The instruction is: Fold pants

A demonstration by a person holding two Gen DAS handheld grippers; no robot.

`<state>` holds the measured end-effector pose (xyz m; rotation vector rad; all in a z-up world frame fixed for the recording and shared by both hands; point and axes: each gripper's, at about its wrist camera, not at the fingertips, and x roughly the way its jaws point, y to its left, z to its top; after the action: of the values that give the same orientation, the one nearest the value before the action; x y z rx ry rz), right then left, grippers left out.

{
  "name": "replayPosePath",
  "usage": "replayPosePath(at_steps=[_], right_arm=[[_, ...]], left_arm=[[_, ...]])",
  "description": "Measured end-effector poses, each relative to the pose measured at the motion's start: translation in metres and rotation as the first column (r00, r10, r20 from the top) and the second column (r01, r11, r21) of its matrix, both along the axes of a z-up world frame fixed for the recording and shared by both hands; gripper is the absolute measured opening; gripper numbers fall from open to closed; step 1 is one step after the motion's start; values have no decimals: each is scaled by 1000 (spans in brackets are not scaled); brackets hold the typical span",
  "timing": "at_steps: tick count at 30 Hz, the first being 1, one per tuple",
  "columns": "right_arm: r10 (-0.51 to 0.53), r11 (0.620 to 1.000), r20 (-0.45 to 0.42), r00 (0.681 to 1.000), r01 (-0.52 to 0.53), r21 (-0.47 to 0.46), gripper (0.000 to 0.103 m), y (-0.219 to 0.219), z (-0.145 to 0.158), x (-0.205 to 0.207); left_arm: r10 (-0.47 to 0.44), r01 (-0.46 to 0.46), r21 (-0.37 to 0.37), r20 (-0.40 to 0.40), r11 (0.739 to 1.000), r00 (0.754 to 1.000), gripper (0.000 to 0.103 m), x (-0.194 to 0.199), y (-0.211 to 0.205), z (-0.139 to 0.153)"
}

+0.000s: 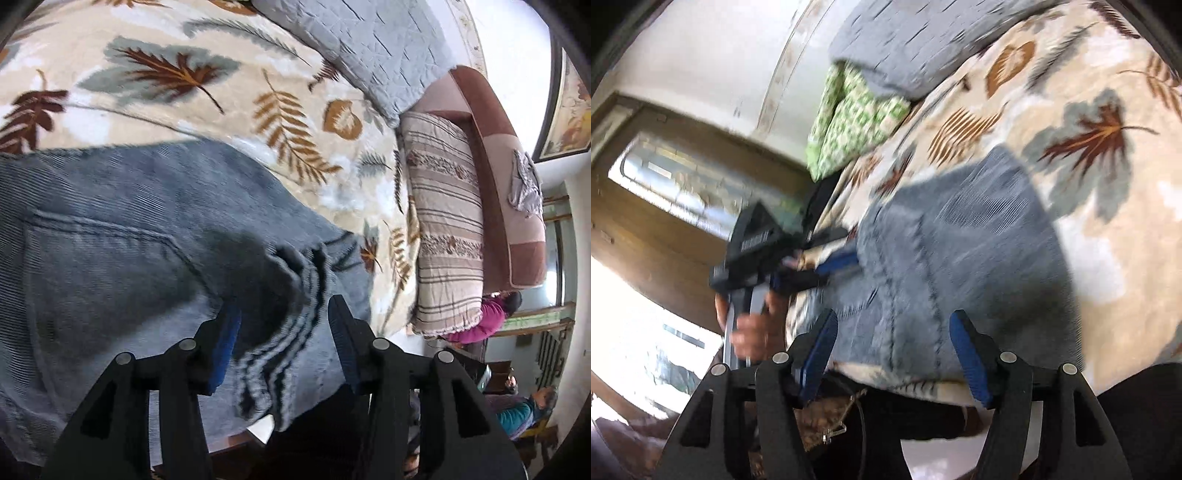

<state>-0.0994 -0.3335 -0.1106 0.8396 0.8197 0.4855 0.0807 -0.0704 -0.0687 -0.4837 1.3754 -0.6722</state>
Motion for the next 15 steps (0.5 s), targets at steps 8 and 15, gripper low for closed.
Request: replayPosePath(at_steps=[8,15], right_arm=[[-123,986,-22,992,119,-112,66,-41,1,61],[-119,954,-121,985,79,-289,15,-38,-26,114]], left_arm=[[-30,30,1,-28,1000,999,51,0,-30,-4],[-85,82,101,31,992,996,20,-7,-54,-7]])
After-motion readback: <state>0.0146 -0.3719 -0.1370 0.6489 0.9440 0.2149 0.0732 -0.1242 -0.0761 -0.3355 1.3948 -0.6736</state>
